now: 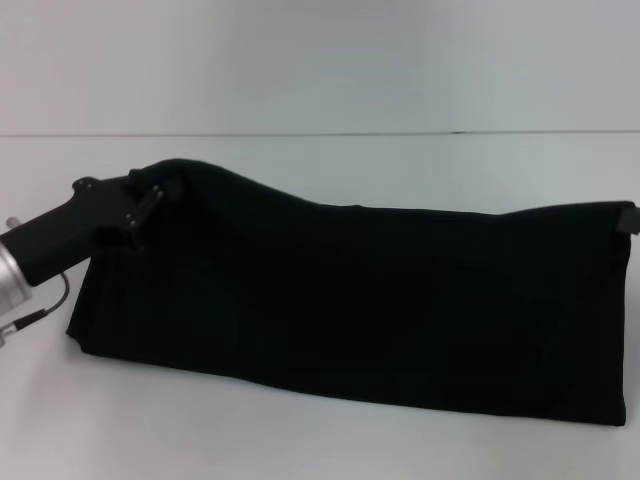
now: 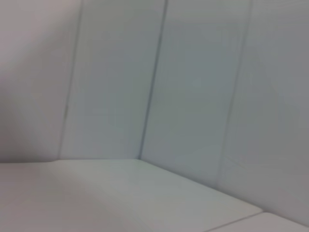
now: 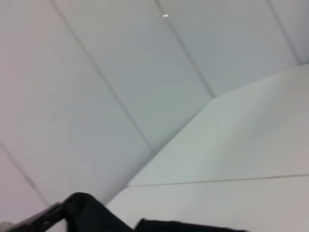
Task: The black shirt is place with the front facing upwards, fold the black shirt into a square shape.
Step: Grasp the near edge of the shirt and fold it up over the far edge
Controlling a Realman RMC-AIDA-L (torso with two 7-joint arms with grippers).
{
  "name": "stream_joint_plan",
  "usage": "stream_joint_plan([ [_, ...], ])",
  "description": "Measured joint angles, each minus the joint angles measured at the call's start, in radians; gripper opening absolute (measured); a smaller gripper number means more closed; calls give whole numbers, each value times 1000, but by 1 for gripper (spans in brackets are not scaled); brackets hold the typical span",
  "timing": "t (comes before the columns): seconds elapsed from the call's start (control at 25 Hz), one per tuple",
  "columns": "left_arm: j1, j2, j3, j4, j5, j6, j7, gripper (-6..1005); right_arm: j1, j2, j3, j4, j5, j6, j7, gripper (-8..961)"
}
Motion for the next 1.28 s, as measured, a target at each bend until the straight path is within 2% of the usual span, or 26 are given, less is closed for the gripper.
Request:
stream_joint_plan([
  [0.24, -33, -27, 7, -7, -37, -139, 45, 34, 33, 31, 0, 1, 3, 137, -39, 10],
  [0.36, -46, -37, 9, -12, -48, -213, 72, 37, 48, 54, 0, 2, 10, 216, -66, 10],
  [0.72, -93, -51, 25, -61, -49, -417, 167, 46, 101, 116, -16, 23, 7, 443, -152, 10],
  [0.96, -107, -57, 70, -87, -51, -531, 200, 51, 114, 160, -74, 25, 6, 595, -163, 11],
  [1.04, -110, -58, 73, -89, -51, -556, 198, 53, 117, 170, -86, 25, 6, 638, -161, 25],
  [1.28, -109, -58, 71, -86, -51, -592, 168, 58, 107, 182, -93, 26, 12, 683, -151, 67],
])
